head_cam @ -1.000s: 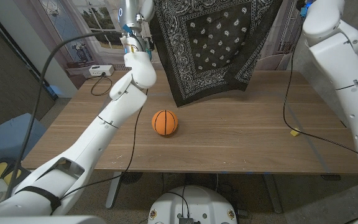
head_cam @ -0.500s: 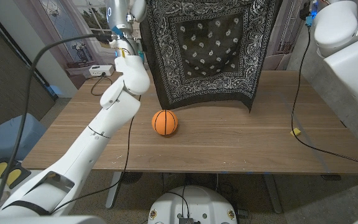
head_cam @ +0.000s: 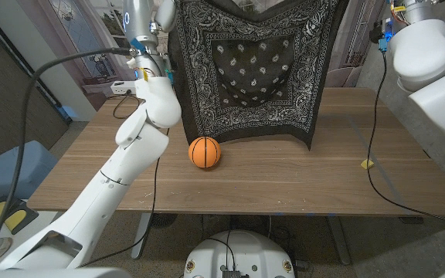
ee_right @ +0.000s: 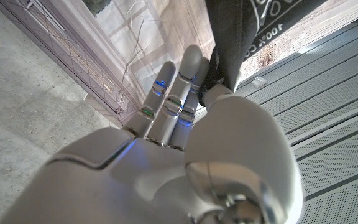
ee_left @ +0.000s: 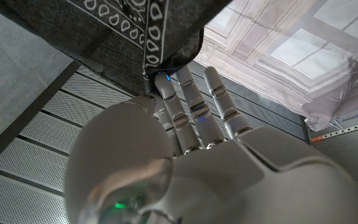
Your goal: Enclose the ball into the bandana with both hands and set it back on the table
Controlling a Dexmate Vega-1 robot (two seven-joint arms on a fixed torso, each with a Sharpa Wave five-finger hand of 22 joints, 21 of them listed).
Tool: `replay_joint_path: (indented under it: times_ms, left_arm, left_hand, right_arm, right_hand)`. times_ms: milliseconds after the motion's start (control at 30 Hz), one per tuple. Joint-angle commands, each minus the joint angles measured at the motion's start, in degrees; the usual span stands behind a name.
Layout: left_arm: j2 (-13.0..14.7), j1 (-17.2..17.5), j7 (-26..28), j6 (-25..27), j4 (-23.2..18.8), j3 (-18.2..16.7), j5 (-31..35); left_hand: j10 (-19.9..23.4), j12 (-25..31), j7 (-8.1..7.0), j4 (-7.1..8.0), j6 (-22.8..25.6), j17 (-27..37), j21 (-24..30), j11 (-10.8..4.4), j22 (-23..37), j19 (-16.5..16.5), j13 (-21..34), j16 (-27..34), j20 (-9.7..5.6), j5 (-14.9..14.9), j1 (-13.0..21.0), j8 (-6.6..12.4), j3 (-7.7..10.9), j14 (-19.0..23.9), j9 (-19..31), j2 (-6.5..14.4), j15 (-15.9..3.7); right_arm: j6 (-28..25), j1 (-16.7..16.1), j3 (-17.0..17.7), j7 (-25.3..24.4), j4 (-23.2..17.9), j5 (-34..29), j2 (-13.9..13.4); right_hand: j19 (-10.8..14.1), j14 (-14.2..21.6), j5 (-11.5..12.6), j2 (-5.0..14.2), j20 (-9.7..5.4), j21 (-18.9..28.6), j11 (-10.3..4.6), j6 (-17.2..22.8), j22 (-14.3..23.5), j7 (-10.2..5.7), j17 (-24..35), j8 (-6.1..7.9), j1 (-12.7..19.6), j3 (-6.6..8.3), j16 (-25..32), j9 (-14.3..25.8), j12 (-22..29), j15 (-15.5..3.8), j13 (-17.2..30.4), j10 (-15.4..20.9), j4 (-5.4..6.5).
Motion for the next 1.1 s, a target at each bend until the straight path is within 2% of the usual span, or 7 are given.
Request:
replay_joint_path:
  times_ms: [33,367,633,800,1033,1067,1100]
  left_arm:
    - [0.06,4.65,2.34,0.18,-2.61,-3.82,2.30]
    - [-0.14,8.20,4.41,3.04,-5.02,-7.02,6.05]
    - [-0.44,8.88,7.89,6.46,-6.31,-6.39,14.18]
    - [-1.16,8.43,9.82,8.40,-6.34,-5.30,18.80]
    - [-1.87,7.78,10.39,11.05,-6.33,-4.10,23.64]
    - [-0.65,8.06,6.98,13.29,-7.44,-3.89,25.96]
    - [0.68,8.31,7.62,12.08,-6.84,-4.26,26.57]
  left_hand:
    - [-2.52,0.28,0.00,0.37,0.95,0.22,0.19,-2.90,0.08,0.12,0.15,-0.32,-0.14,0.31,0.65,8.36,0.26,0.63,1.42,-0.04,-6.08]
    - [-2.47,0.34,-0.05,0.46,0.91,0.51,0.18,-2.86,0.06,0.15,0.04,-0.87,-0.10,0.45,0.74,8.34,0.19,0.91,1.15,-0.11,-6.10]
    - [-2.65,0.38,-0.12,0.50,0.98,0.79,0.13,-2.86,0.05,0.09,0.07,-1.37,-0.09,0.57,0.86,8.46,0.16,1.10,1.08,-0.10,-6.10]
    - [-2.50,0.31,-0.21,0.52,1.05,0.91,0.14,-2.82,0.04,0.20,-0.20,-1.58,-0.12,0.60,0.90,8.42,0.12,1.19,0.85,-0.13,-6.11]
    - [-2.53,0.49,-0.44,0.54,1.18,1.08,0.11,-2.87,0.01,0.27,0.03,-1.91,-0.08,0.64,0.97,8.30,0.08,1.27,0.41,-0.17,-6.12]
    - [-2.60,0.36,-0.45,0.54,1.17,1.11,0.07,-2.89,0.01,0.22,-0.14,-1.97,-0.10,0.64,0.98,8.33,0.06,1.27,0.44,-0.19,-6.12]
    - [-2.56,0.39,-0.53,0.54,1.18,1.14,0.07,-2.90,0.00,0.24,-0.13,-2.03,-0.06,0.65,0.99,8.34,0.05,1.28,0.42,-0.20,-6.12]
  right_arm:
    - [1.27,5.43,-7.05,2.30,2.74,0.43,0.43]
    - [4.42,15.07,-15.37,4.91,11.26,-0.29,3.37]
    - [5.68,18.81,-17.81,6.78,14.60,0.17,5.13]
    - [6.22,18.71,-17.17,6.81,15.28,2.18,6.38]
    - [4.74,17.01,-16.27,6.24,13.16,2.30,4.91]
    - [4.34,16.49,-15.81,6.01,12.74,2.64,4.87]
    - [4.60,15.89,-15.27,6.06,12.55,3.07,4.67]
  right_hand:
    - [-0.29,0.00,0.22,0.09,0.03,0.42,-5.88,0.82,0.09,1.33,-0.15,-0.16,0.50,-0.07,-0.25,0.15,-0.18,-3.86,0.00,6.45,-0.19]
    - [-0.33,0.06,0.21,0.12,0.15,0.62,-5.69,0.88,0.05,1.56,-0.15,-0.41,0.64,-0.16,-0.16,0.22,-0.33,-3.85,0.08,6.45,-0.23]
    - [-0.34,0.14,0.21,0.10,0.13,0.77,-5.55,1.00,0.04,1.53,-0.07,-0.59,0.74,-0.24,-0.05,0.25,-0.48,-3.86,0.02,6.56,-0.28]
    - [-0.44,0.05,0.21,0.13,0.16,0.82,-5.44,1.09,0.03,1.56,-0.15,-0.72,0.76,-0.26,-0.12,0.17,-0.67,-3.86,-0.20,6.64,-0.26]
    - [-0.17,0.06,0.21,0.13,0.28,1.04,-5.17,1.42,0.02,1.82,-0.21,-0.87,0.89,-0.29,-0.12,0.07,-0.88,-3.87,-0.43,6.82,-0.31]
    - [0.08,0.18,0.23,0.10,0.42,1.14,-5.09,1.57,0.00,1.86,-0.13,-0.87,0.99,-0.27,-0.02,0.03,-0.97,-3.89,-0.67,7.03,-0.38]
    - [-0.06,0.12,0.24,0.12,0.50,1.11,-5.15,1.49,0.00,1.82,-0.25,-0.95,1.03,-0.25,-0.12,0.00,-0.95,-3.88,-0.65,7.11,-0.40]
